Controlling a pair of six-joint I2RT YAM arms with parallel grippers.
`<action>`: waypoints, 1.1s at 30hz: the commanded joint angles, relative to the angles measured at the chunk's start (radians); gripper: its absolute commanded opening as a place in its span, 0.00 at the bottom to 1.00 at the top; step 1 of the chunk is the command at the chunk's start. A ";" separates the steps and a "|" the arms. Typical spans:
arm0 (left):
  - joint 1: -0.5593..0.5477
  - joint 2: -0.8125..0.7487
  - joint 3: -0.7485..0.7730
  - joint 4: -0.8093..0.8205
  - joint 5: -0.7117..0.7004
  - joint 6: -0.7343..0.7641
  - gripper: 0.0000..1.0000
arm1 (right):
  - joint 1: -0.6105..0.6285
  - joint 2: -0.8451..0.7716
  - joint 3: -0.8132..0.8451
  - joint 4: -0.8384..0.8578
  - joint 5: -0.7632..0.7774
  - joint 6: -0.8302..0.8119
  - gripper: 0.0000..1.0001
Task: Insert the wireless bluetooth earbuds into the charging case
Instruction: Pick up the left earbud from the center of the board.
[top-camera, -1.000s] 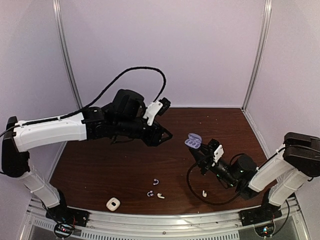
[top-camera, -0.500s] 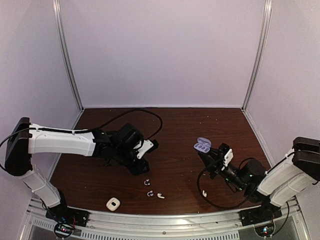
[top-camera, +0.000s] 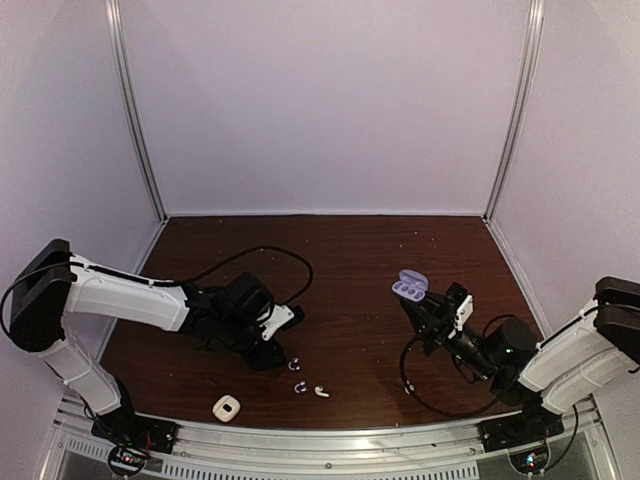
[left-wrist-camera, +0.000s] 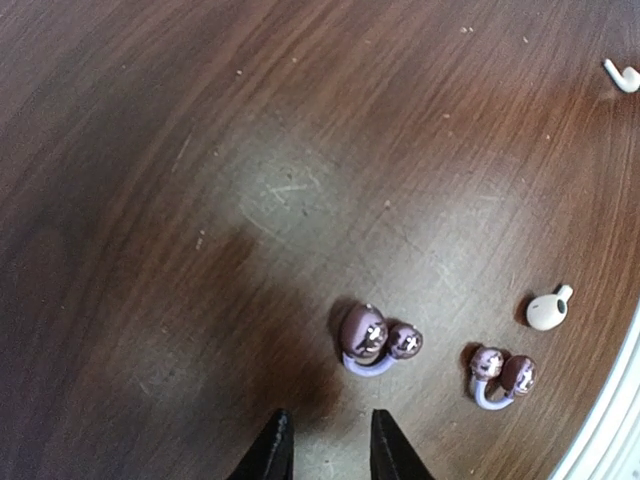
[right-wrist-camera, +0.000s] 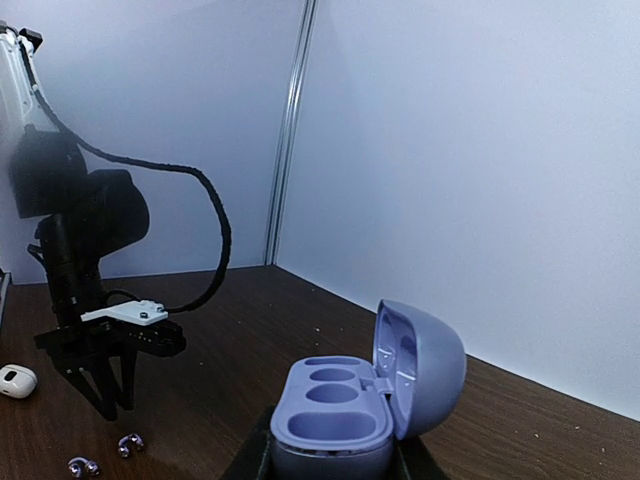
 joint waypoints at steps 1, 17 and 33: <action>0.002 -0.012 -0.025 0.159 0.052 0.032 0.29 | -0.005 0.002 -0.011 0.206 -0.013 0.013 0.00; 0.002 0.074 0.011 0.184 0.074 0.084 0.30 | -0.005 0.021 0.001 0.210 -0.014 0.007 0.00; 0.002 0.121 0.043 0.169 0.066 0.098 0.16 | -0.004 0.022 -0.001 0.212 -0.004 -0.001 0.00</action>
